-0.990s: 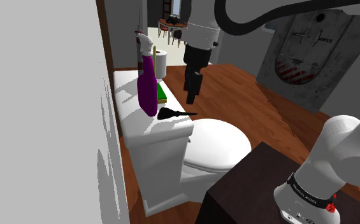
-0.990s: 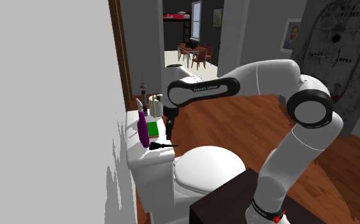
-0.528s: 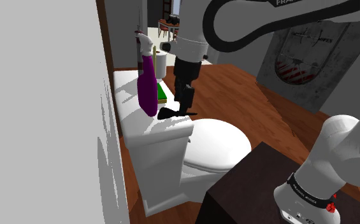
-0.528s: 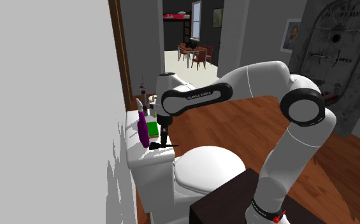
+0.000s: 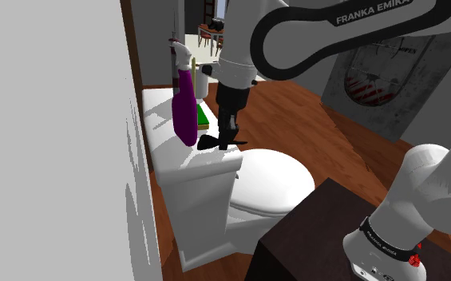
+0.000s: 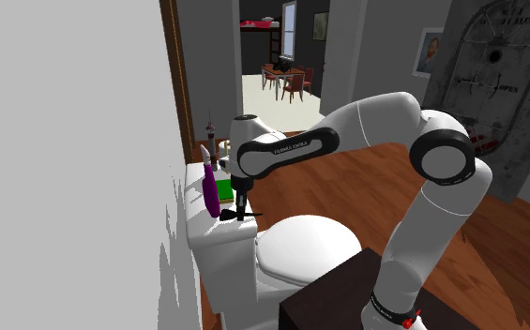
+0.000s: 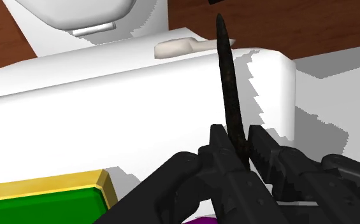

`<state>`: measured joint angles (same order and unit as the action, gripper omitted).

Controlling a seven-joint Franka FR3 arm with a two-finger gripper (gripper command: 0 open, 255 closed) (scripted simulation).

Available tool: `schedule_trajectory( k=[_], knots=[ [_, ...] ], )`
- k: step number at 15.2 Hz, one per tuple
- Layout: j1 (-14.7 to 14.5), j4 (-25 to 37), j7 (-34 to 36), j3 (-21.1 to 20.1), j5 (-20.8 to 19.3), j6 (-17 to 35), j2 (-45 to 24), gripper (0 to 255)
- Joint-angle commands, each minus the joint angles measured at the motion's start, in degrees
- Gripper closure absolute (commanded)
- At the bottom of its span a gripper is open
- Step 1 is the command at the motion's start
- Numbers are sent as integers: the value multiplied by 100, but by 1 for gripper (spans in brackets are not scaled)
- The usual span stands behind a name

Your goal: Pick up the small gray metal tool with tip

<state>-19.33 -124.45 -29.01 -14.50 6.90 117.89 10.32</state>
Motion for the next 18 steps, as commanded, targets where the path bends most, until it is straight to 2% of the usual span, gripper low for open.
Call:
schedule_trajectory(
  k=[1,7,18],
  knots=[
    [-2,-4,1,-3,0,5,-5,255],
    [0,-13,-6,2,4,-4,12,255],
    [17,690,28,44,-5,-853,162,255]
  ],
)
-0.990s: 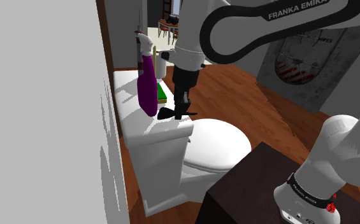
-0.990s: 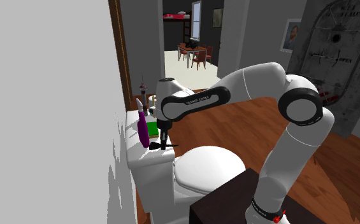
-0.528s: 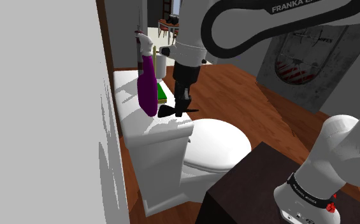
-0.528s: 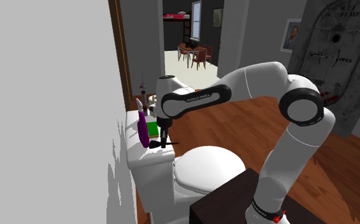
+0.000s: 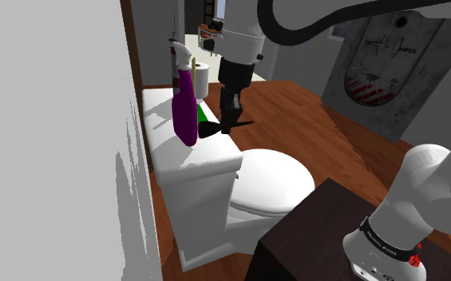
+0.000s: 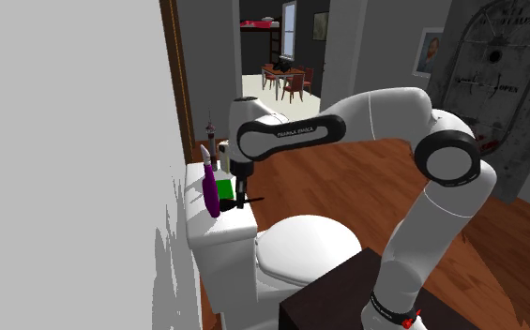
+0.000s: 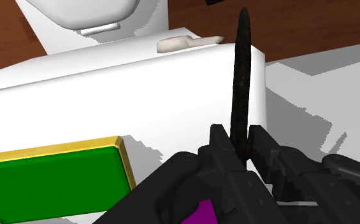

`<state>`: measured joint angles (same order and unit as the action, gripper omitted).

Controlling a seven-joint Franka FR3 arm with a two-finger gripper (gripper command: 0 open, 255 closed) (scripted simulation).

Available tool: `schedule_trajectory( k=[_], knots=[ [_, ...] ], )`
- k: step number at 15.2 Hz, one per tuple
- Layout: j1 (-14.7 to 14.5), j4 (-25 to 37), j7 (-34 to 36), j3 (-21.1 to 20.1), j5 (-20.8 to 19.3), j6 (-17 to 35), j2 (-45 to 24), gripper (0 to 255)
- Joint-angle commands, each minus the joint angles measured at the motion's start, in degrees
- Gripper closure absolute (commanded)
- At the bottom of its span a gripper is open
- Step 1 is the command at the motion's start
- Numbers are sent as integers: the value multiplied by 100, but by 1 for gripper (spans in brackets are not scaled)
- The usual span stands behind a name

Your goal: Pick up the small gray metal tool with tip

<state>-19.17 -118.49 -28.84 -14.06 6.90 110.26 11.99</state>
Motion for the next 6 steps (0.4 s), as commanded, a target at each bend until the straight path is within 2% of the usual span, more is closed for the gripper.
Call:
schedule_trajectory(
  k=[1,6],
  knots=[
    [3,165,15,4,-8,-167,0,255],
    [8,397,29,14,-15,-409,10,255]
  ],
)
